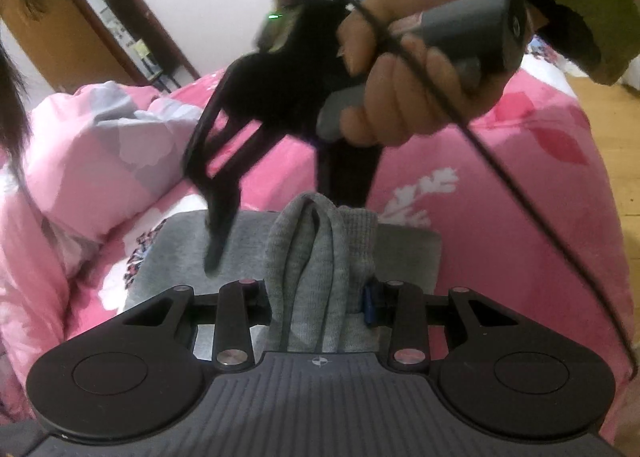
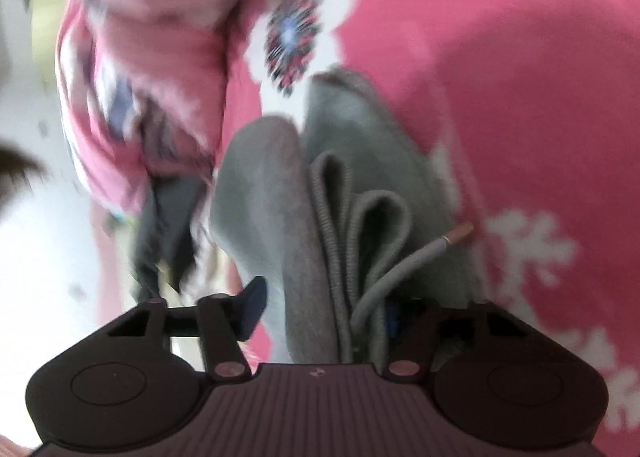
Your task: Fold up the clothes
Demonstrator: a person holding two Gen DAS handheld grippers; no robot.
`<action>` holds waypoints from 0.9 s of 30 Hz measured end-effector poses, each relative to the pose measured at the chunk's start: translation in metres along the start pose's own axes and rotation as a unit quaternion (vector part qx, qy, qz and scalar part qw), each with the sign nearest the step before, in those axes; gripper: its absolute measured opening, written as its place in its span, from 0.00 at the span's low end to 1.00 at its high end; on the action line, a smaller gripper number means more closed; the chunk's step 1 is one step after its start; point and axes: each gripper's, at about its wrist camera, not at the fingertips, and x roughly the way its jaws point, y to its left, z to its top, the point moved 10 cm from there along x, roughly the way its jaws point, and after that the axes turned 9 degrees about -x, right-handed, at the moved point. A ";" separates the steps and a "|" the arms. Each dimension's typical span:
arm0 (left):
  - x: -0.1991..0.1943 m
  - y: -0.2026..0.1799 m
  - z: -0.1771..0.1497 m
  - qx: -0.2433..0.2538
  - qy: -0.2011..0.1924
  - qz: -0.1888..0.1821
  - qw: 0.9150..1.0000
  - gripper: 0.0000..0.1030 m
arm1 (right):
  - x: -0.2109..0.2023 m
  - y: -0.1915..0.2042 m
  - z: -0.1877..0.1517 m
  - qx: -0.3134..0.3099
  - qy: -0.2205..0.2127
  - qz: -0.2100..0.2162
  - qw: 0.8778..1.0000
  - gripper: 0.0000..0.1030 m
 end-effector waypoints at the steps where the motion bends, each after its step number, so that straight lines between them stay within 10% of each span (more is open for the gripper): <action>1: -0.001 0.002 -0.001 0.005 0.003 0.010 1.000 0.34 | 0.006 0.007 0.001 -0.014 0.004 0.002 1.000 0.50; 11: 0.026 -0.007 0.005 -0.017 0.026 0.048 0.998 0.36 | 0.009 -0.004 0.013 -0.072 0.020 -0.024 0.997 0.40; 22: 0.054 -0.018 0.012 -0.066 0.013 0.082 0.994 0.53 | 0.000 -0.020 0.029 -0.104 0.011 -0.047 0.993 0.49; 27: 0.019 0.001 0.011 -0.131 0.002 0.038 0.991 0.59 | -0.033 -0.027 0.027 -0.079 0.000 -0.052 0.996 0.63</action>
